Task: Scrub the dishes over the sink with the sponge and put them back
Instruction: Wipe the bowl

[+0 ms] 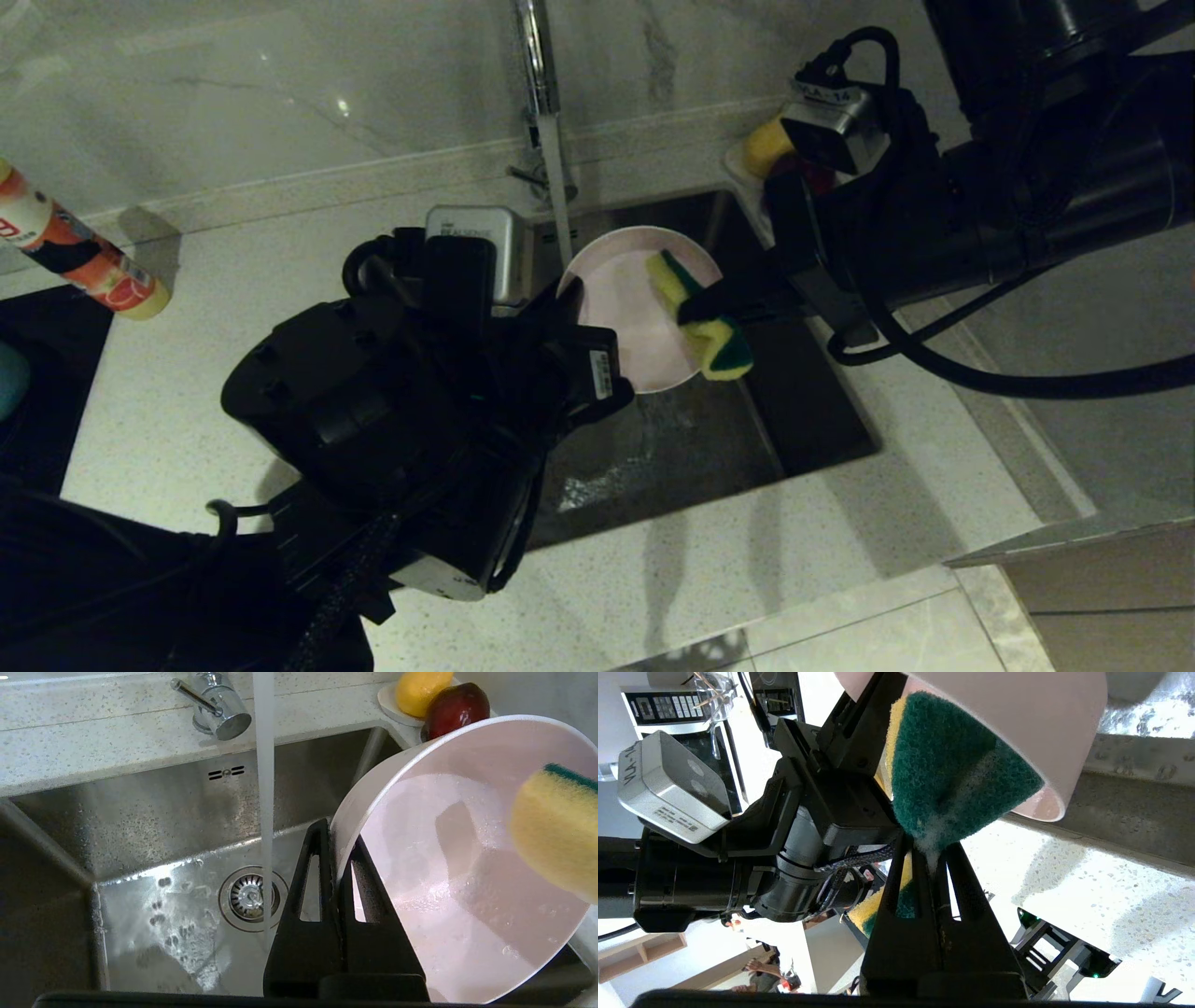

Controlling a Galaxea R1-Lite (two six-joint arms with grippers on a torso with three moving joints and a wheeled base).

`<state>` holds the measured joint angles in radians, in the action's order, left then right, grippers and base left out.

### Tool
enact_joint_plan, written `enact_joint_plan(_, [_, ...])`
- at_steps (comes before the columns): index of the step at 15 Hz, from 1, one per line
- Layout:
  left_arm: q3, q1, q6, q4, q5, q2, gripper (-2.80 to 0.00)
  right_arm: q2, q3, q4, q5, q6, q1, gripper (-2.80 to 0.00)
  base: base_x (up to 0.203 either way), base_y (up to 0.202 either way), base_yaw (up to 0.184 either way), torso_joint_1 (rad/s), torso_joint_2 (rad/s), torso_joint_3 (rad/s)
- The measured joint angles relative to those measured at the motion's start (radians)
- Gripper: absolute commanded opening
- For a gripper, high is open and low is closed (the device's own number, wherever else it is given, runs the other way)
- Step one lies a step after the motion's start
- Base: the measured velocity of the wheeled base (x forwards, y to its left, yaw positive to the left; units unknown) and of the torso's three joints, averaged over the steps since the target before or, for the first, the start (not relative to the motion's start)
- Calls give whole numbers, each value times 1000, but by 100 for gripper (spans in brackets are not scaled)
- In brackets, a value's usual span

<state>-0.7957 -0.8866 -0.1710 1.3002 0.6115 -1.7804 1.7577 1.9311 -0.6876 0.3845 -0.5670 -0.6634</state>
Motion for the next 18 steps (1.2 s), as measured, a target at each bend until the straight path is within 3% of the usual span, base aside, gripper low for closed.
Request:
enact_joint_plan(9, [-1, 26, 1, -6, 0, 35, -280, 2, -16, -48, -1, 0, 12, -280, 0, 0, 0, 0, 0, 0])
enact_joint_plan(18, [-9, 26, 5, -1, -2, 36, -280, 70, -5, -40, -2, 1, -70, -280, 0, 0, 0, 0, 0, 0])
